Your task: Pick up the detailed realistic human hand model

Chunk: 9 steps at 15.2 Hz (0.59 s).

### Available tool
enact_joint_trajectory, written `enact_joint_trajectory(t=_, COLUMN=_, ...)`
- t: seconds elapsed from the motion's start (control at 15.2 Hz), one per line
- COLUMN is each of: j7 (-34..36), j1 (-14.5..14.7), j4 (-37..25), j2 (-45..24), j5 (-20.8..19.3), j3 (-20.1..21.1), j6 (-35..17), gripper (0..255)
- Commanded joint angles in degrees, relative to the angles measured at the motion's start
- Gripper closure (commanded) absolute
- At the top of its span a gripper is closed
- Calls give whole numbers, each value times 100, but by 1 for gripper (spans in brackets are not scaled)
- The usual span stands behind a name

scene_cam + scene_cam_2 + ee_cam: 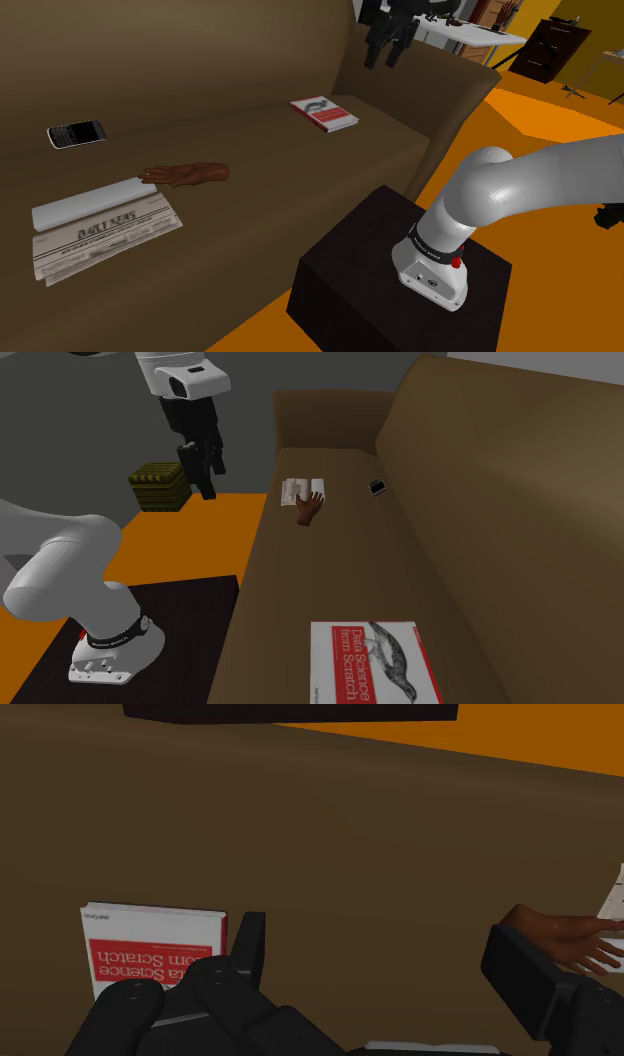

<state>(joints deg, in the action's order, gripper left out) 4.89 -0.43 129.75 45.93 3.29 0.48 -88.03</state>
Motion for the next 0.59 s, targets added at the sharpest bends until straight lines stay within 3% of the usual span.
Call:
enact_joint_trajectory(t=0.0, j7=0, j1=0, j4=0, j2=0, j5=0, j3=0, j6=0, gripper=0)
enact_joint_trajectory(t=0.53, j7=1236, j1=111, j4=-17, j2=-985, j5=689, j3=814, j6=-537, gripper=0)
